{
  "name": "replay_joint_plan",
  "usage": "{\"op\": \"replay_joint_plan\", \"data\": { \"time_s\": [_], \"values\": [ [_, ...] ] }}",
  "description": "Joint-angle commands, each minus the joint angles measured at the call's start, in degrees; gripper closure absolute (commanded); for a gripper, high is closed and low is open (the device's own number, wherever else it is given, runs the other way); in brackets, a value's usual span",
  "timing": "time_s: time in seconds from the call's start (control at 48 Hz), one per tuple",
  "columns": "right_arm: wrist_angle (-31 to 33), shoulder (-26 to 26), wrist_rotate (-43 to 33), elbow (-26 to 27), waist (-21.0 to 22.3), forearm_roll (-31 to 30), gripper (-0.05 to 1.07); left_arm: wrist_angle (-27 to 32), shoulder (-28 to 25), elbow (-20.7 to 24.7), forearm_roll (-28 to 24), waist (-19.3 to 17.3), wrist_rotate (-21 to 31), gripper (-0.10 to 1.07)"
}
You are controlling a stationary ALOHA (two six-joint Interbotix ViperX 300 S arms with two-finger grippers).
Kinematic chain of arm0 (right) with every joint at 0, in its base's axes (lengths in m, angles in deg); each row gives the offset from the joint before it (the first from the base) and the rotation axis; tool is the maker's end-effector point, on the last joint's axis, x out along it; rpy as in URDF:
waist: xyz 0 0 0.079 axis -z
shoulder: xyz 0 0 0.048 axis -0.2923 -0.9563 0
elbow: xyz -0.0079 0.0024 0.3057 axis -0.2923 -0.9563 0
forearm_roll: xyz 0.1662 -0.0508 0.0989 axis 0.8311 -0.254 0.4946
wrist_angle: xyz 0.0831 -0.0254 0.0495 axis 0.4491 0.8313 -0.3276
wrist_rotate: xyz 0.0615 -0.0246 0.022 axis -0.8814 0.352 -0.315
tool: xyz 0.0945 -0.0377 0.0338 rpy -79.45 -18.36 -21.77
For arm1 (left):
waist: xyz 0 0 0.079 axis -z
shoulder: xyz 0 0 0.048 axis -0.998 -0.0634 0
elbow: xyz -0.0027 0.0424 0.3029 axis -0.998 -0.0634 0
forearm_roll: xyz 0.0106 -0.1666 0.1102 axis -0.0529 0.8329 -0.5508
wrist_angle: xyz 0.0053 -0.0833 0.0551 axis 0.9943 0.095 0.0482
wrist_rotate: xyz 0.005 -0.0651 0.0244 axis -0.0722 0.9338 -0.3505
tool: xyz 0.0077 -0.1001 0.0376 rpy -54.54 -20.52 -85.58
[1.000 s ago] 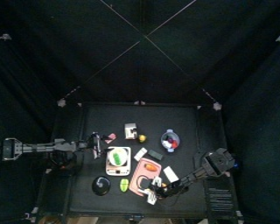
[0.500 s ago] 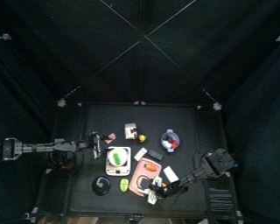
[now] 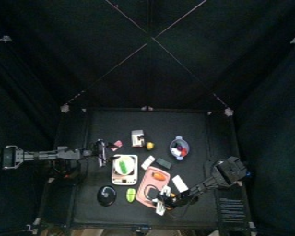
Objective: Grab egg sushi
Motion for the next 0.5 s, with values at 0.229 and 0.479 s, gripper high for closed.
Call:
{"op": "replay_joint_plan", "data": {
  "time_s": [0.229,0.479],
  "values": [
    [7.4,4.4,0.0,1.3,0.1,-0.4,0.49,-0.4,0.0,0.9,0.0,0.2,0.0,0.04],
    [13.2,8.6,0.0,1.3,-0.2,-2.8,0.49,-0.4,0.0,1.1,0.0,0.1,-0.1,0.04]
  ]
}}
